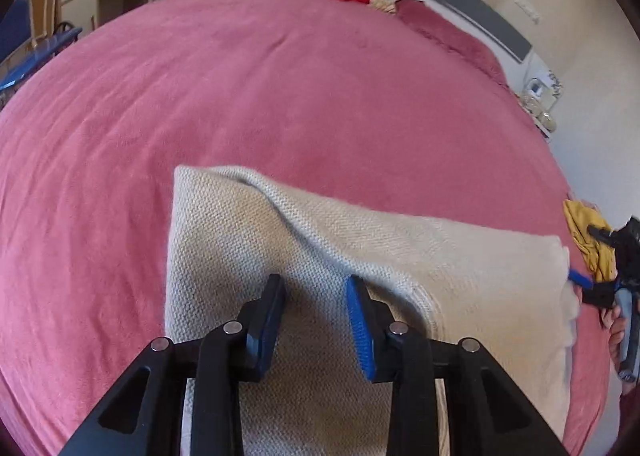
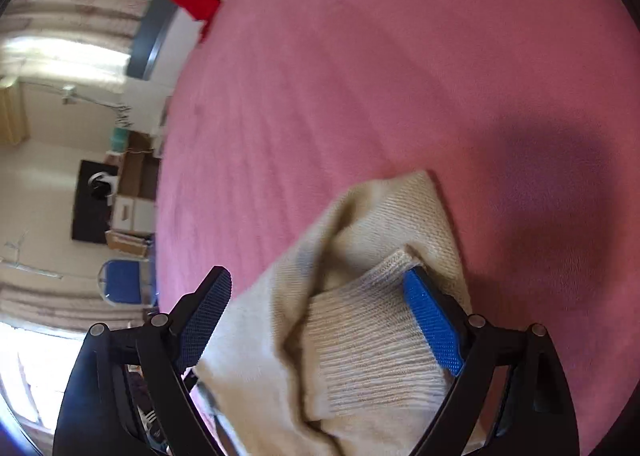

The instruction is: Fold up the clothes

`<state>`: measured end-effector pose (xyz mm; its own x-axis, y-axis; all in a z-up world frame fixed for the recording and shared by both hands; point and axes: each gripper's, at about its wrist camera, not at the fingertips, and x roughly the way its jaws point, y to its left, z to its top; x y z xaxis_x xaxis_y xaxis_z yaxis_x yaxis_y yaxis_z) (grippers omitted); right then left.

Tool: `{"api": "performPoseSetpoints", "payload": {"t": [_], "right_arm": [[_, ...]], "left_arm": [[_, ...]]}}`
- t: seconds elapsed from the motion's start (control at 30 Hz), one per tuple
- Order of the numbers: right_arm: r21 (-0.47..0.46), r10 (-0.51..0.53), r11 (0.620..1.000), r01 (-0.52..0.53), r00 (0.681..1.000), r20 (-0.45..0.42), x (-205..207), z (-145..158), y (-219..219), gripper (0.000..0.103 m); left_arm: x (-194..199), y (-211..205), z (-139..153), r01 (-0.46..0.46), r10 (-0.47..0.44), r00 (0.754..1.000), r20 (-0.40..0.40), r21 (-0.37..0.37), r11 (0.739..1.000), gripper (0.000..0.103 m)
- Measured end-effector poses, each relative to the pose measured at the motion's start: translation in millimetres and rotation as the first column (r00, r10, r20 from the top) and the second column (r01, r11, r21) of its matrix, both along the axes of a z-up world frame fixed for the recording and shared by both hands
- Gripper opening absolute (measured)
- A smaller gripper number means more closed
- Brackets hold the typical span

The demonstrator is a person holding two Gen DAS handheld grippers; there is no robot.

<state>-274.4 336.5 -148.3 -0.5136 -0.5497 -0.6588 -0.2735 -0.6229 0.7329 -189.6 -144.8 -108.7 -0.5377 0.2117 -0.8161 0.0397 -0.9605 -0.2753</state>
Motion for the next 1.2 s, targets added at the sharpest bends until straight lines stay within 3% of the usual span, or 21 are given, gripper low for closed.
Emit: {"api": "performPoseSetpoints", "payload": {"t": [0.07, 0.17, 0.27, 0.37, 0.43, 0.5, 0.6, 0.7, 0.77, 0.83, 0.93, 1.07, 1.17, 1.2], "right_arm": [[0.016, 0.056, 0.998, -0.055, 0.998, -0.038, 8, 17, -12, 0.091], [-0.009, 0.165, 0.986, -0.166, 0.985, -0.054, 24, 20, -40, 0.091], [0.092, 0.222, 0.971, -0.221, 0.975, -0.002, 30, 5, -60, 0.091], [0.188, 0.212, 0.957, -0.221, 0.975, 0.068, 21, -16, -65, 0.091], [0.174, 0.202, 0.962, -0.212, 0.977, 0.07, 16, -13, -68, 0.091], [0.188, 0.208, 0.959, -0.213, 0.977, 0.046, 16, 1, -74, 0.091], [0.203, 0.262, 0.945, -0.256, 0.965, -0.003, 17, 17, -83, 0.091], [0.203, 0.238, 0.95, -0.236, 0.971, 0.014, 3, 7, -80, 0.091], [0.205, 0.191, 0.959, -0.197, 0.98, 0.049, 6, -7, -62, 0.091], [0.198, 0.174, 0.963, -0.181, 0.983, 0.052, 10, -10, -56, 0.091], [0.187, 0.185, 0.964, -0.187, 0.982, 0.03, 20, 0, -56, 0.091], [0.16, 0.277, 0.95, -0.27, 0.96, -0.027, 54, 20, -70, 0.091], [0.133, 0.265, 0.956, -0.262, 0.964, -0.006, 77, 9, -70, 0.091], [0.133, 0.252, 0.959, -0.251, 0.968, 0.01, 81, 3, -69, 0.091]], "left_arm": [[10, -5, 10, -0.007, 0.009, 0.999, -0.052, 0.039, 0.999, 0.034], [23, -14, 20, -0.03, 0.043, 0.993, -0.112, 0.109, 0.994, 0.035], [15, -22, 18, -0.073, 0.082, 0.994, -0.075, 0.118, 0.99, 0.035], [5, -29, 3, -0.111, 0.11, 0.992, 0.058, 0.022, 0.994, 0.035], [2, -52, 3, -0.163, 0.152, 0.984, 0.094, 0.123, 0.979, 0.033], [5, -68, 18, -0.196, 0.193, 0.981, 0.038, 0.229, 0.953, 0.033], [-1, -74, 37, -0.189, 0.206, 0.978, -0.027, 0.296, 0.936, 0.034], [-21, -64, 35, -0.174, 0.179, 0.984, 0.004, 0.248, 0.953, 0.034], [-47, -61, 4, -0.197, 0.176, 0.974, 0.14, 0.154, 0.968, 0.034], [-51, -72, -9, -0.218, 0.189, 0.969, 0.161, 0.189, 0.957, 0.033], [-36, -88, 11, -0.246, 0.229, 0.969, 0.095, 0.256, 0.935, 0.032], [17, -92, 37, -0.181, 0.191, 0.982, 0.005, 0.349, 0.919, 0.033], [39, -79, 33, -0.135, 0.137, 0.99, 0.023, 0.391, 0.911, 0.033], [43, -69, 26, -0.12, 0.111, 0.993, 0.046, 0.375, 0.919, 0.033]]}}
